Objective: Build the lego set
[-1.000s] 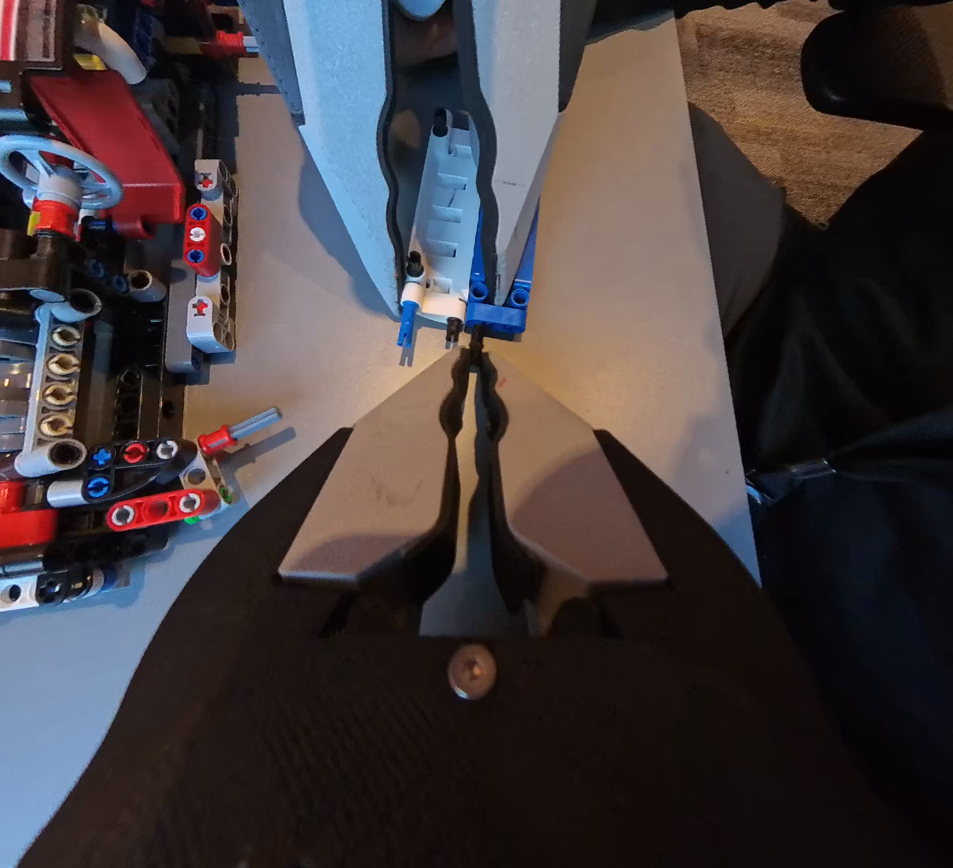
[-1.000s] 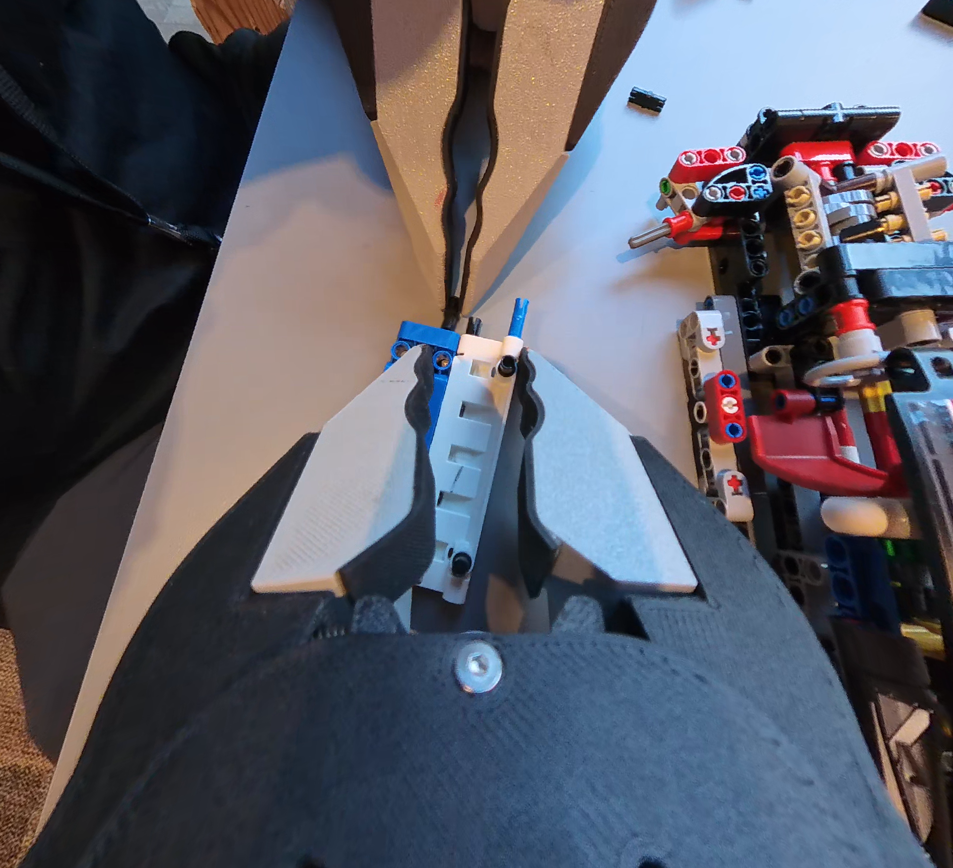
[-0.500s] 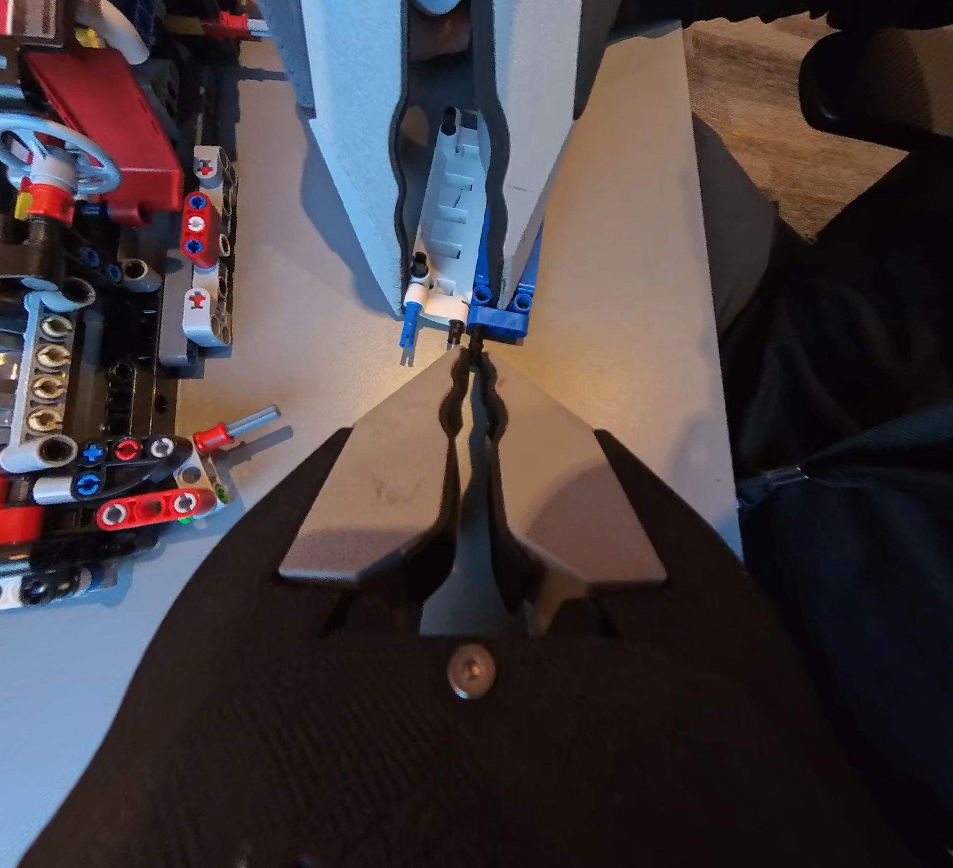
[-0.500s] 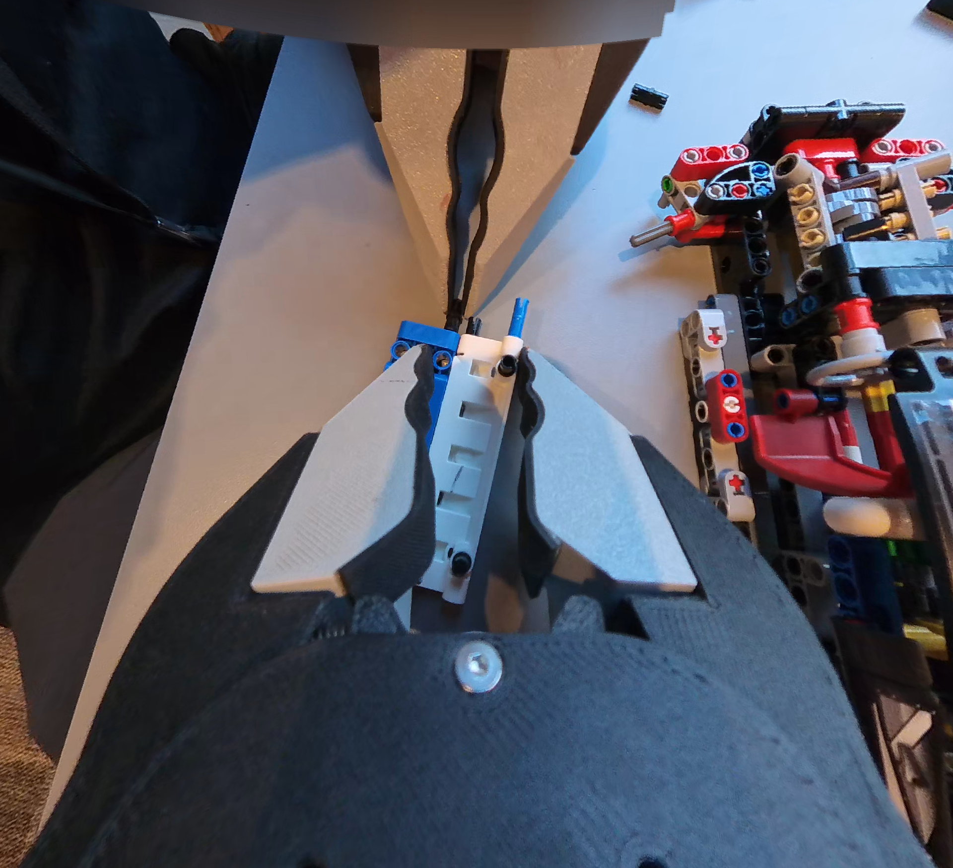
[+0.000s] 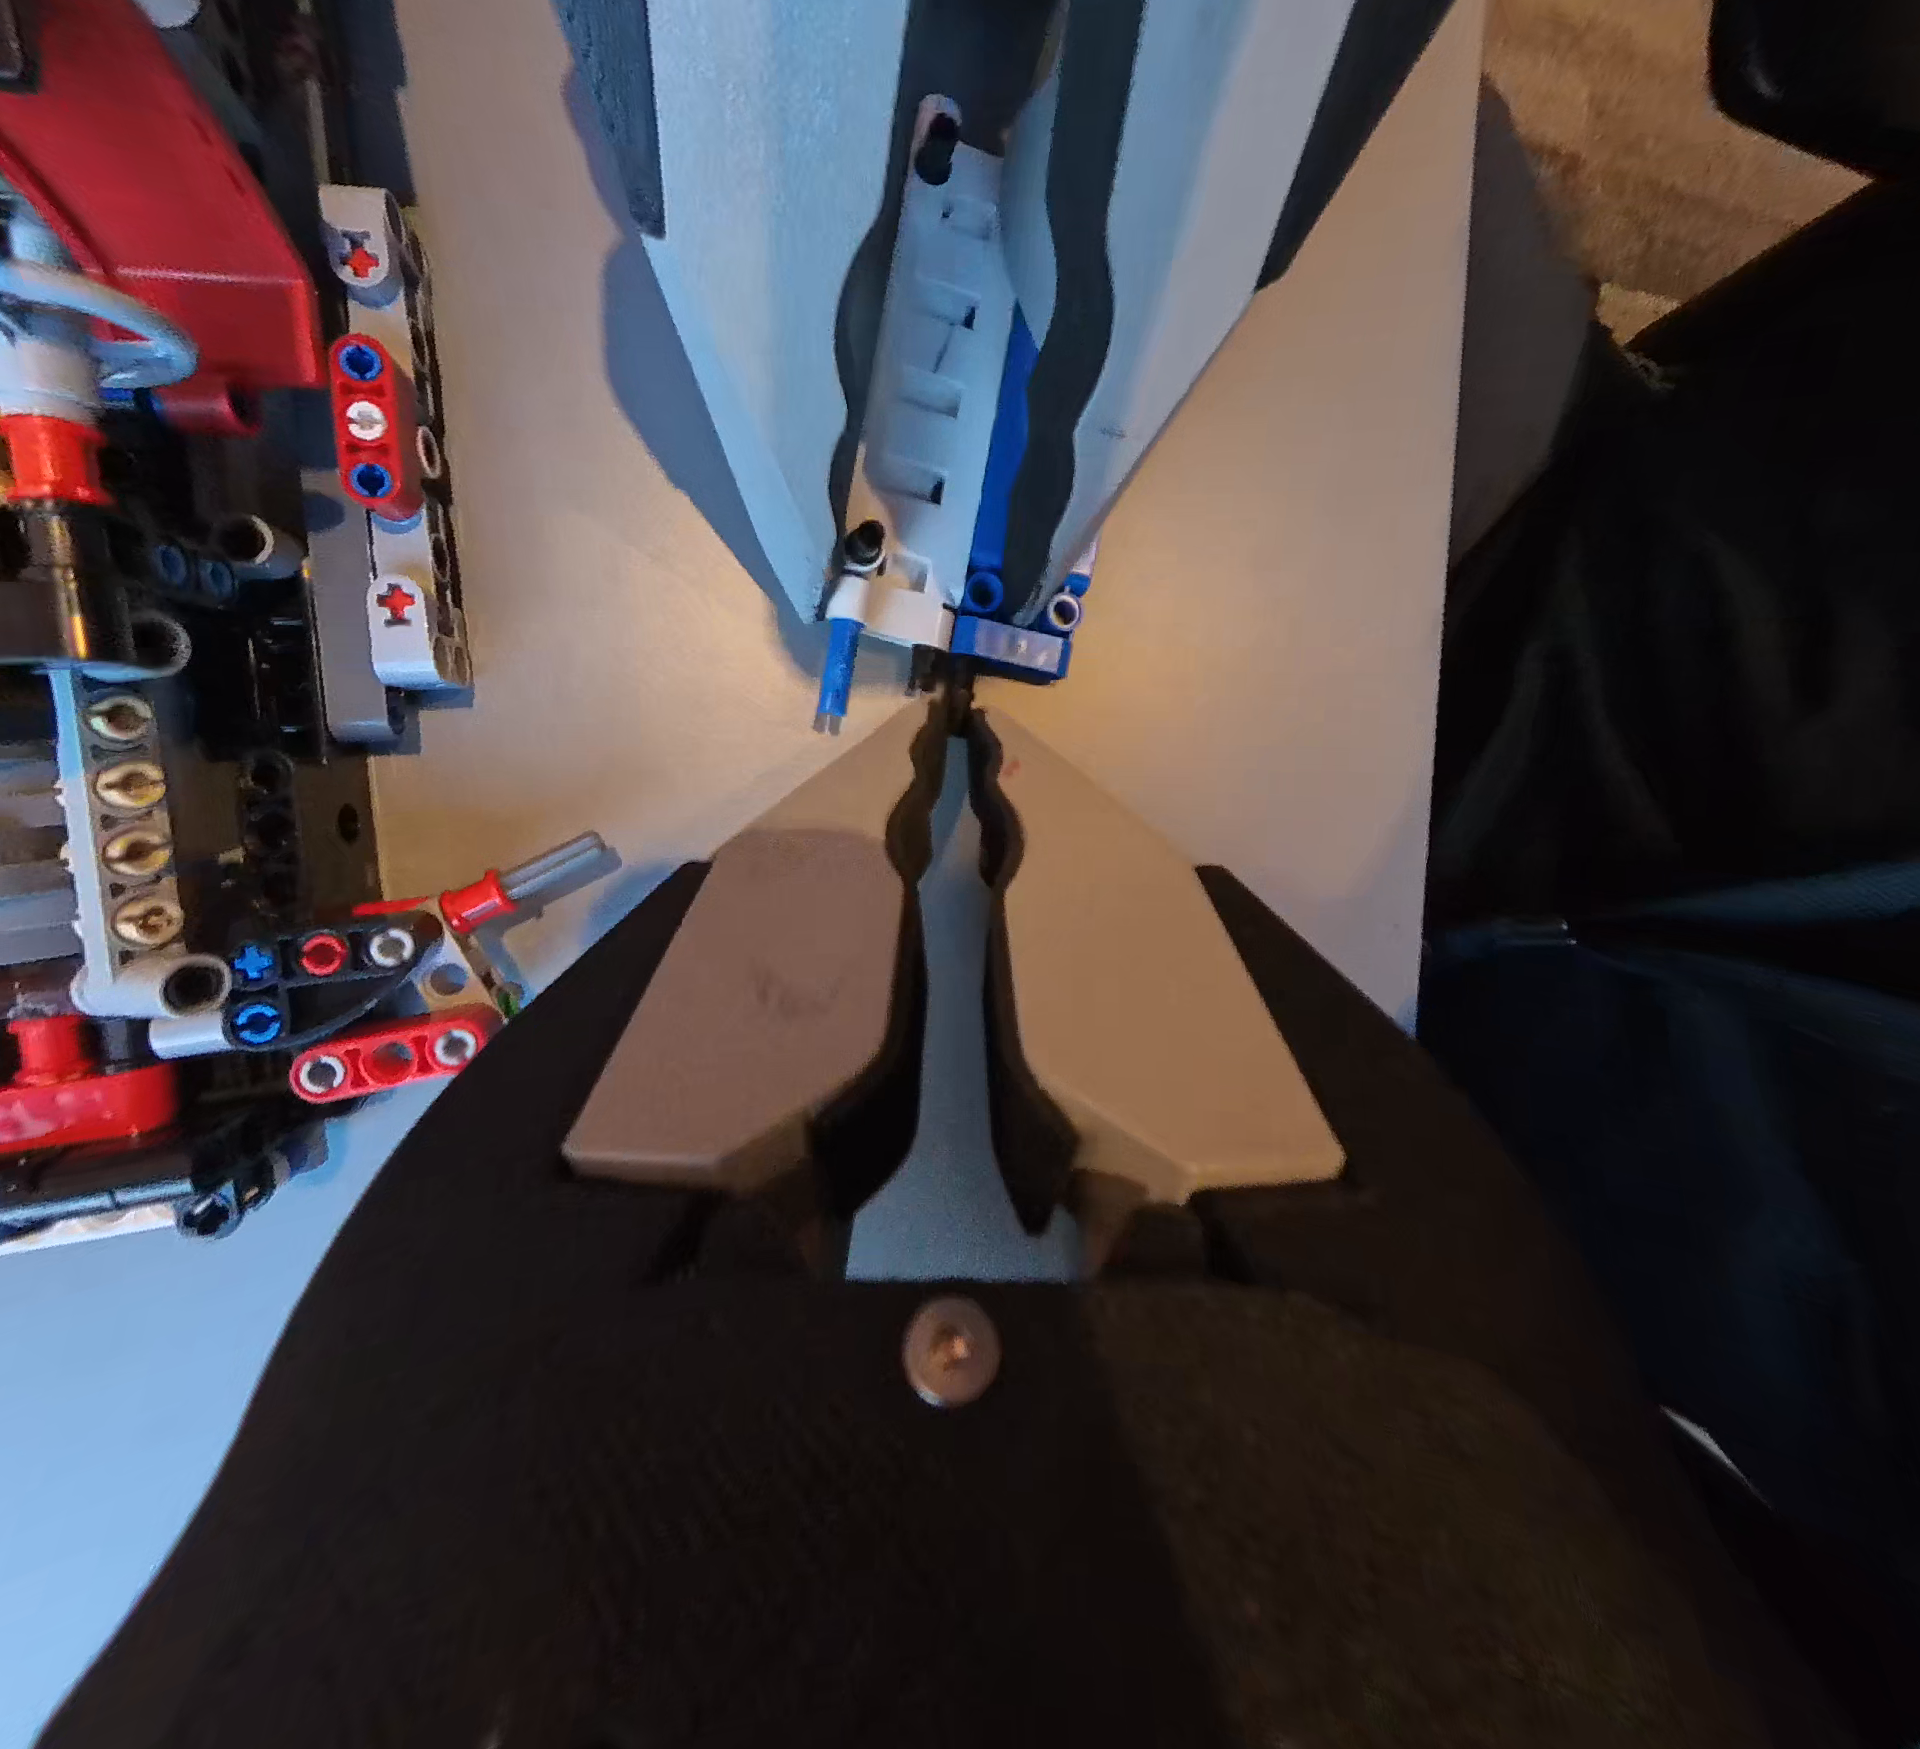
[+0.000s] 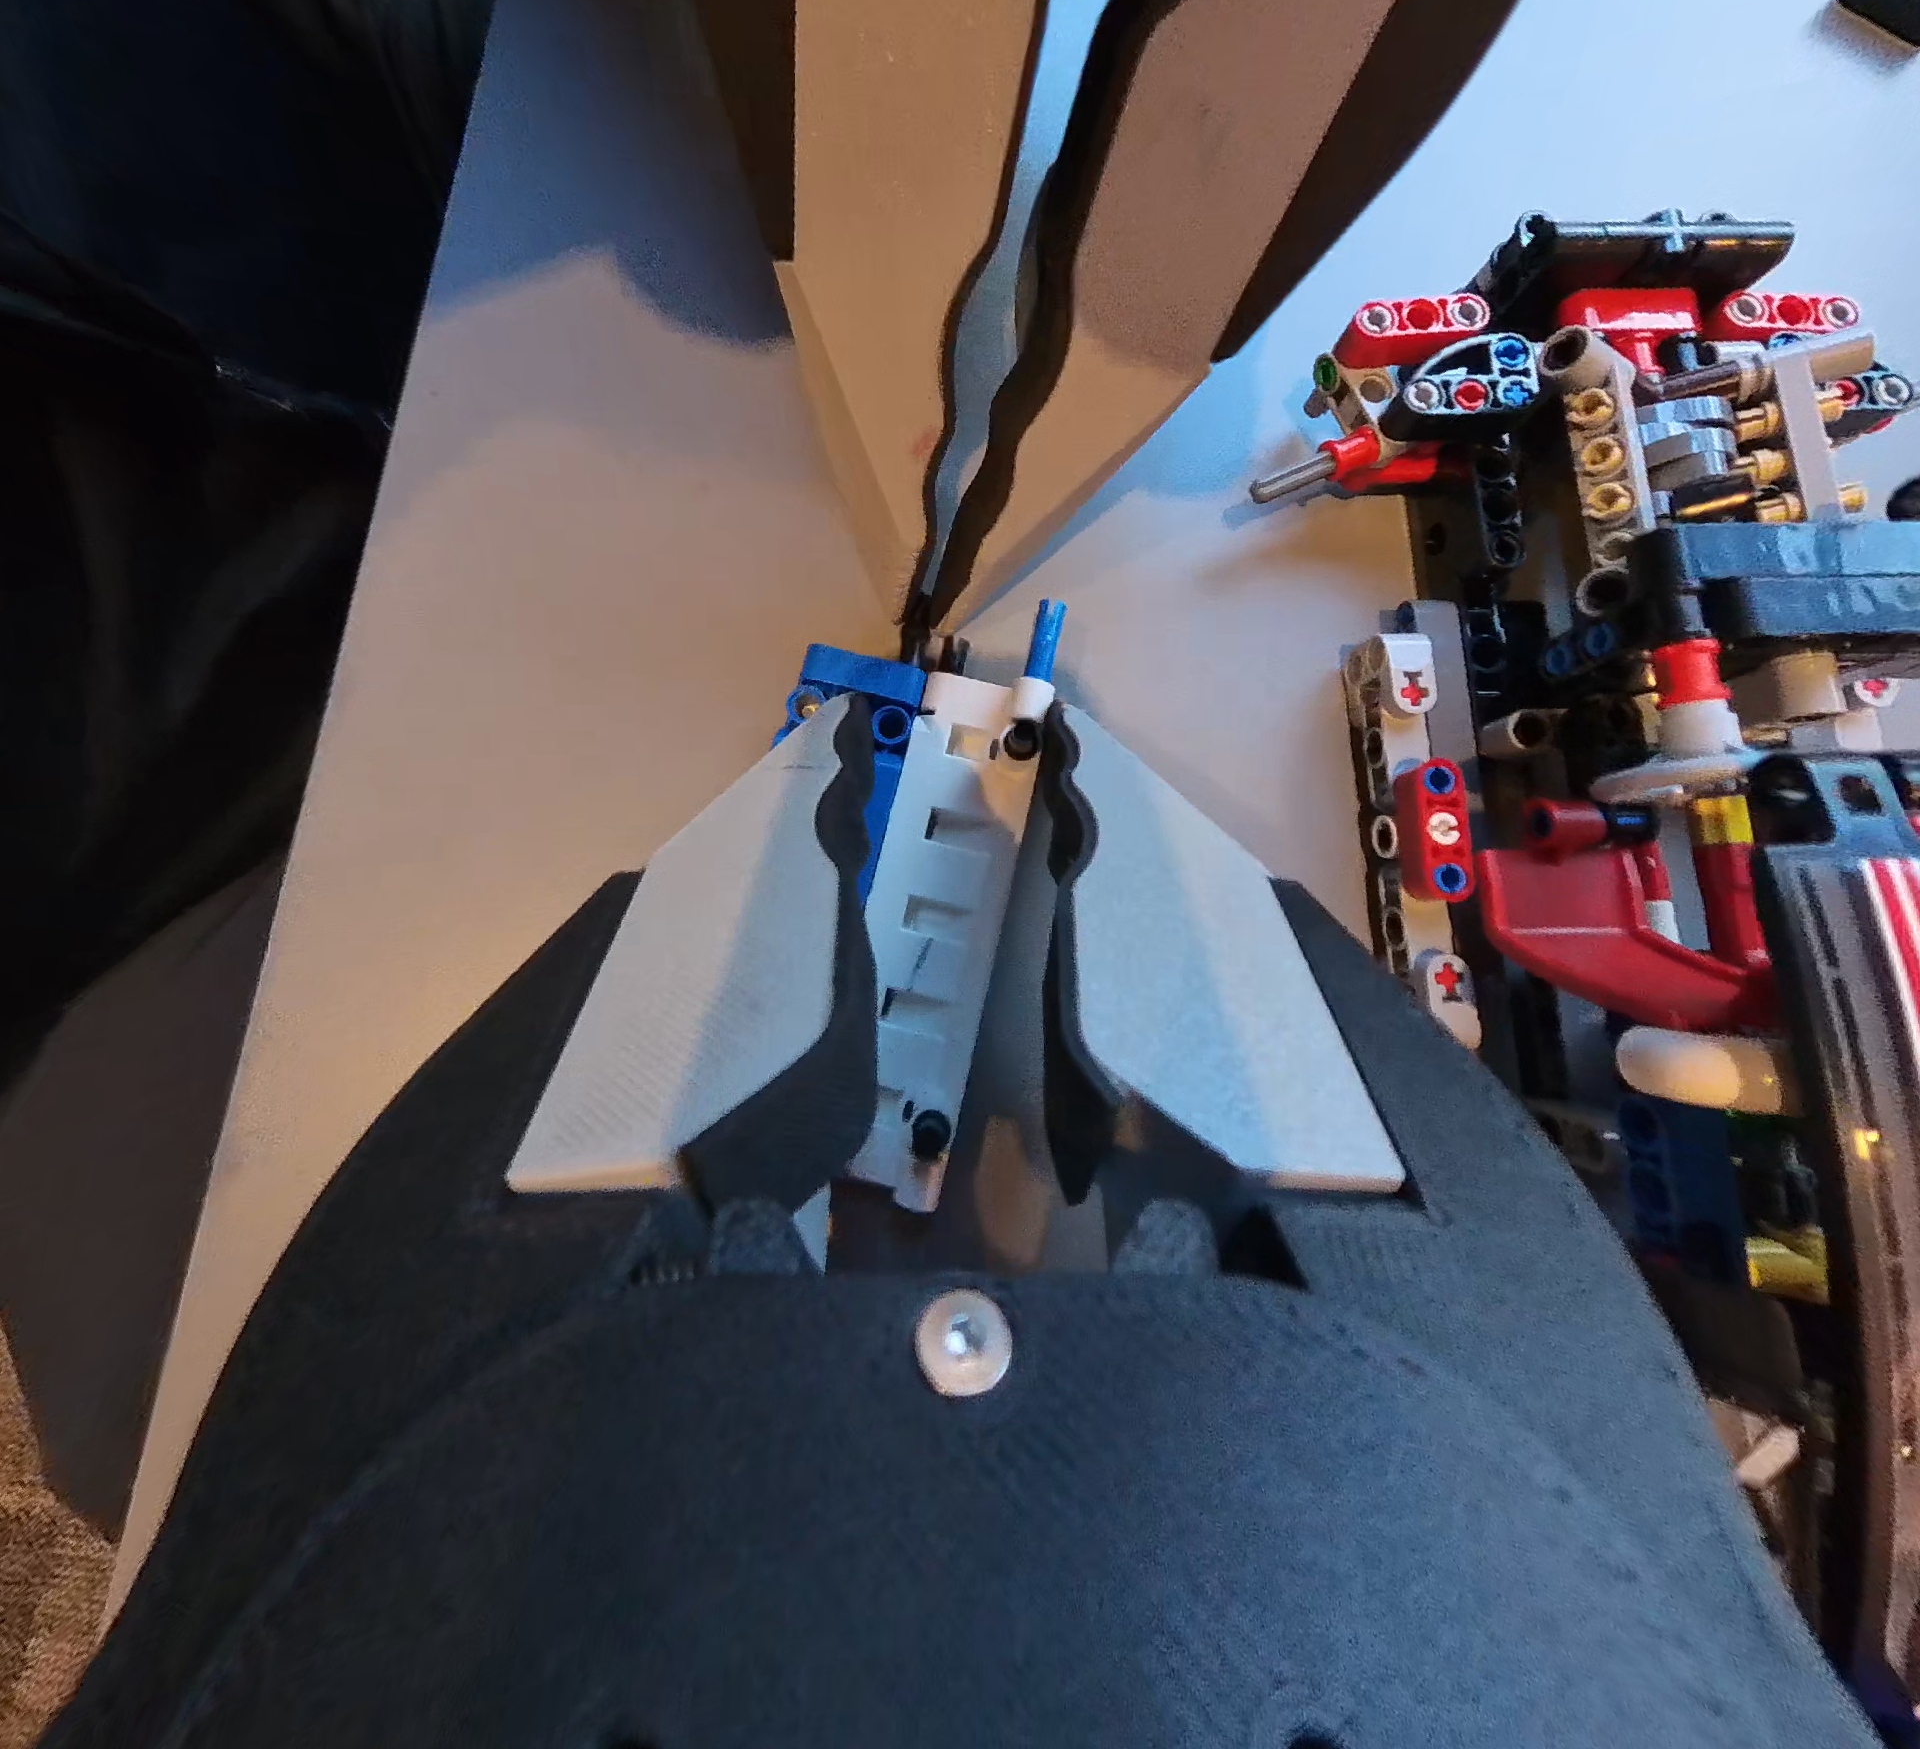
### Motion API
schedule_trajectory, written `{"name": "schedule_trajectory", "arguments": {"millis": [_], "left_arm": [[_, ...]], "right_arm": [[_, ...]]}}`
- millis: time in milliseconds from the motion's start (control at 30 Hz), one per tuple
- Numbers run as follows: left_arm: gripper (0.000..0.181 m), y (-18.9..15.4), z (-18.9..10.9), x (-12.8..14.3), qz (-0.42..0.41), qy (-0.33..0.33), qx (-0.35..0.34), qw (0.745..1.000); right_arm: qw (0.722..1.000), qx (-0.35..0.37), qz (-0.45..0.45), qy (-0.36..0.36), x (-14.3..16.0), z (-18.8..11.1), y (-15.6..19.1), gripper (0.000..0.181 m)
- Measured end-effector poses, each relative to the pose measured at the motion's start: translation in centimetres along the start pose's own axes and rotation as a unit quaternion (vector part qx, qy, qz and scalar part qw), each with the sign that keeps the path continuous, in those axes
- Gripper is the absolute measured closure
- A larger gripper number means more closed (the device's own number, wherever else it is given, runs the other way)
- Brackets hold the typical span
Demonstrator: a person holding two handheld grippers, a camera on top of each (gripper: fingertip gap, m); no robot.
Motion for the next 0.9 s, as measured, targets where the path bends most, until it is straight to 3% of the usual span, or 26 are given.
{"name": "schedule_trajectory", "arguments": {"millis": [133, 533, 733, 900], "left_arm": [[0.181, -0.05, 0.03, -0.15, 0.005, 0.035, -0.014, 0.999], [0.181, -0.16, 0.16, -0.34, 0.027, 0.047, -0.018, 0.998], [0.181, 0.02, 0.13, -0.07, 0.095, -0.031, -0.025, 0.995], [0.181, 0.07, 0.1, -0.04, 0.11, -0.04, -0.034, 0.993]], "right_arm": [[1.0, 0.01, -0.009, 0.004, -0.11, -0.03, 0.07, 0.151], [1.0, 0.006, -0.005, -0.006, 0.06, -0.02, 0.13, 0.151], [1.0, 0.002, -0.001, -0.019, 0.24, -0.08, -0.05, 0.151], [1.0, 0.008, -0.008, -0.013, 0.25, -0.08, -0.07, 0.15]]}}
Point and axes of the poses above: each gripper's, where its closed fingertips meet, z out along the fingers, x out of its underside, y = z × x across the jaws, the point moved 3 cm from there along -z, back along the fingers, and after that the axes turned 5 degrees about x, right-handed, at the moved point
